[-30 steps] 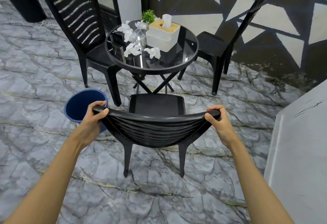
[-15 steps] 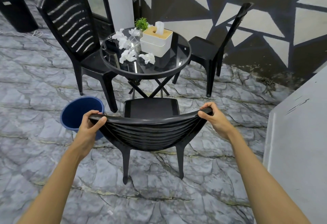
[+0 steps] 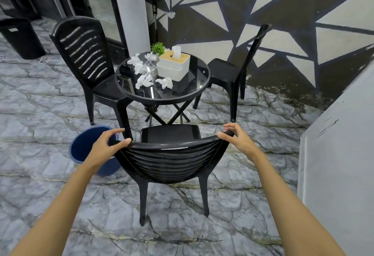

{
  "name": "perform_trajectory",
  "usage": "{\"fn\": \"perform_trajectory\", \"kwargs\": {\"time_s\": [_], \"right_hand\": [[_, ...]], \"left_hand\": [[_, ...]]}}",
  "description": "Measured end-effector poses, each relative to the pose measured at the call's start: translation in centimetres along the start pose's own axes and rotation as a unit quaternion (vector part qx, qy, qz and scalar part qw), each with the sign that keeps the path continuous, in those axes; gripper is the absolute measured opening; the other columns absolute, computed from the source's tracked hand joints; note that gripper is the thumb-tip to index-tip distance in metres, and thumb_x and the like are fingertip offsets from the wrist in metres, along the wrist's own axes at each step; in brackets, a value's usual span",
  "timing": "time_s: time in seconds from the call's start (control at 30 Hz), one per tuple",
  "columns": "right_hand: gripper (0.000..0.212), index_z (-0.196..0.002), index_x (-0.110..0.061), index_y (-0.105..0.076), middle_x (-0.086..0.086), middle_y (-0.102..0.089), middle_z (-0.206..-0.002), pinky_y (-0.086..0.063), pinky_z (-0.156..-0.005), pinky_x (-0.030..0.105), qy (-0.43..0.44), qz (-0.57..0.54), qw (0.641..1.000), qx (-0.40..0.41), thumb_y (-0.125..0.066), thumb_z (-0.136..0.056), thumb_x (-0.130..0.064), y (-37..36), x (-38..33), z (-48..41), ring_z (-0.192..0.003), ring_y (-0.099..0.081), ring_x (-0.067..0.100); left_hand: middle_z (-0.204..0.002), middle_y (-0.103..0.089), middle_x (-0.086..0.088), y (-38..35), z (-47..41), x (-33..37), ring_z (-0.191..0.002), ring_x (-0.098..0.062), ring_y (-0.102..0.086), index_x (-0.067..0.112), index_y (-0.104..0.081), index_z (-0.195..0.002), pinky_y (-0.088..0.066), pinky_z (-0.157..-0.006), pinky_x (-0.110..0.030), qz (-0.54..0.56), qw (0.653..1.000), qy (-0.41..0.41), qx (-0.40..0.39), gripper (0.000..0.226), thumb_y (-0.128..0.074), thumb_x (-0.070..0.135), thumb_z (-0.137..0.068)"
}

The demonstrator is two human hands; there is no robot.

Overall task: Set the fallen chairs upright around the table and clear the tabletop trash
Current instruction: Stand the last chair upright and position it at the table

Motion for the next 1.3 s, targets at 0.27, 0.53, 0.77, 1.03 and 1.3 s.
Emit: {"fn": "perform_trajectory", "kwargs": {"time_s": [0.27, 0.53, 0.77, 1.03, 1.3], "right_hand": [[0.051, -0.127, -0.014, -0.047, 0.001, -0.046, -0.13, -0.035, -0.089, 0.028, 0.002, 0.129, 0.987, 0.093, -0.053, -0.089, -0.049, 4.7, -0.9, 4.8, -0.122, -0.045, 0.017], [0.055, -0.12, -0.013, -0.051, 0.007, -0.054, -0.128, -0.042, -0.086, 0.036, -0.092, 0.305, 0.938, 0.139, -0.047, -0.089, -0.057, 15.0, 4.7, 8.1, -0.113, -0.052, 0.024], [0.055, -0.121, -0.011, -0.05, 0.009, -0.051, -0.132, -0.042, -0.096, 0.041, -0.143, 0.336, 0.923, 0.117, -0.042, -0.091, -0.057, 25.7, 10.9, 6.0, -0.119, -0.05, 0.026], [0.059, -0.123, -0.009, -0.05, 0.012, -0.05, -0.13, -0.043, -0.094, 0.039, -0.131, 0.337, 0.928, 0.086, -0.04, -0.092, -0.057, 36.4, 12.0, -1.1, -0.117, -0.05, 0.027], [0.057, -0.123, -0.008, -0.049, 0.013, -0.049, -0.131, -0.042, -0.093, 0.039, -0.101, 0.347, 0.932, 0.027, -0.043, -0.092, -0.055, 43.1, 12.5, -13.5, -0.117, -0.048, 0.028]], "left_hand": [[-0.111, -0.057, 0.003, -12.0, -0.1, 12.7, -0.109, -0.014, -0.053, 0.018, -0.06, -0.111, -0.036, -0.088, -0.024, -0.122, 0.973, -0.18, -0.079, 0.029, -0.057, 0.036, -0.089], [-0.127, -0.05, -0.008, -32.0, 0.1, 19.8, -0.116, -0.023, -0.048, 0.013, -0.049, -0.124, -0.04, -0.091, -0.029, -0.273, 0.889, -0.222, -0.292, 0.044, -0.052, 0.042, -0.091], [-0.131, -0.052, -0.011, -45.1, -3.7, 23.1, -0.116, -0.025, -0.052, 0.011, -0.047, -0.127, -0.044, -0.094, -0.034, -0.35, 0.842, -0.183, -0.367, 0.048, -0.049, 0.044, -0.092], [-0.131, -0.052, -0.014, -54.1, -9.9, 29.0, -0.117, -0.028, -0.051, 0.007, -0.046, -0.129, -0.044, -0.095, -0.036, -0.359, 0.854, -0.135, -0.352, 0.05, -0.047, 0.042, -0.093], [-0.124, -0.054, -0.015, -59.8, -20.3, 32.8, -0.111, -0.028, -0.053, 0.007, -0.049, -0.12, -0.042, -0.083, -0.031, -0.337, 0.876, -0.123, -0.323, 0.044, -0.047, 0.042, -0.093]]}}
Point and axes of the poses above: each hand's wrist, its own z-axis away from the middle knuckle, its own y-axis out of the back of the hand, x = y × z, the point moved 3 cm from there along -z, towards the middle knuckle
